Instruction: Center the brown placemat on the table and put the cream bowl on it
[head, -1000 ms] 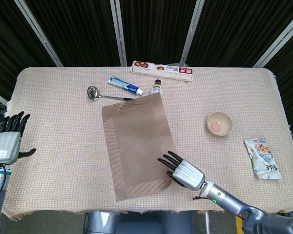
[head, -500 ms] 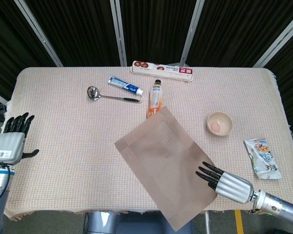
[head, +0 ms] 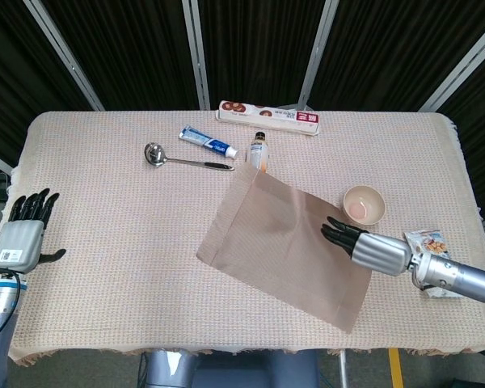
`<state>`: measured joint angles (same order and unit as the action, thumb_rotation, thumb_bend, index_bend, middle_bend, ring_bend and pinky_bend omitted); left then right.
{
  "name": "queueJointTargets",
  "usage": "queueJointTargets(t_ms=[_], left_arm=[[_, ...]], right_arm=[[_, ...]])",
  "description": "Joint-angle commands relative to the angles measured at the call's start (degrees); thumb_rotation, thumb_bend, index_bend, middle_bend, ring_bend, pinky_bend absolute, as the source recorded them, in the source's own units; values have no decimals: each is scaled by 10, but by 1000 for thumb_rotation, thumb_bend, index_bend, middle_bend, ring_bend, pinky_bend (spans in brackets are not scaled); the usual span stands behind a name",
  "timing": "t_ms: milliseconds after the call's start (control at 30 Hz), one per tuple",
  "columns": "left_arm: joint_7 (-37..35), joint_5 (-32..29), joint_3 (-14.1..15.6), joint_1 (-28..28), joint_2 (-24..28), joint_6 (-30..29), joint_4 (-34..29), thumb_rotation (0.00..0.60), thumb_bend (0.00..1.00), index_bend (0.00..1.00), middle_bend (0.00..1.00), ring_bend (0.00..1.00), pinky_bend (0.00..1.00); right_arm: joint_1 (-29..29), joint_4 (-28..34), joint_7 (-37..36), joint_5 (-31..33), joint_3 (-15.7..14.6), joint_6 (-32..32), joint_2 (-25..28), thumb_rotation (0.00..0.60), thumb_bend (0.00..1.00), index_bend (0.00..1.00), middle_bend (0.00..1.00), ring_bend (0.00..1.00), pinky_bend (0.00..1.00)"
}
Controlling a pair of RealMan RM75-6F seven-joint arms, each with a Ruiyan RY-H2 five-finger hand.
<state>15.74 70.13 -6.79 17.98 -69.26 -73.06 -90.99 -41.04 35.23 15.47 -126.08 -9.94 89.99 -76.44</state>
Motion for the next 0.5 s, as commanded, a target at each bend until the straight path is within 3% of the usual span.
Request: queueJointTargets(t_ms=[33,133,167,200,400,500], left_arm=[[0,-1,0,-1,0,1,2,600,0,0,0,0,0],[-1,0,1,-2,1,-1,1,600,0,0,0,0,0],[-1,1,1,-2,1,-1,1,600,0,0,0,0,0],[-2,2,1,-3,2,-2,0,600,0,0,0,0,0],[-8,8,3,-3,4,-1,3,600,0,0,0,0,0],[-14,12,4,-2,4,3,4,600,0,0,0,0,0]], right_arm=[[-21,-28,3,5,10,-8,-21,600,386,678,69,0,13],[-26,-50,9,19,18,-19,-33,600,187,199,10,0,0],[-25,-56,11,28,23,-23,-36,600,87,70,0,0,0],[-21,-61,15,40,31,-27,-39,600,21,4,0,0,0],[18,-51,-18,124,77,-7,-42,600,0,0,0,0,0],[56,-16,-60,190,110,-3,-37,600,0,0,0,0,0]])
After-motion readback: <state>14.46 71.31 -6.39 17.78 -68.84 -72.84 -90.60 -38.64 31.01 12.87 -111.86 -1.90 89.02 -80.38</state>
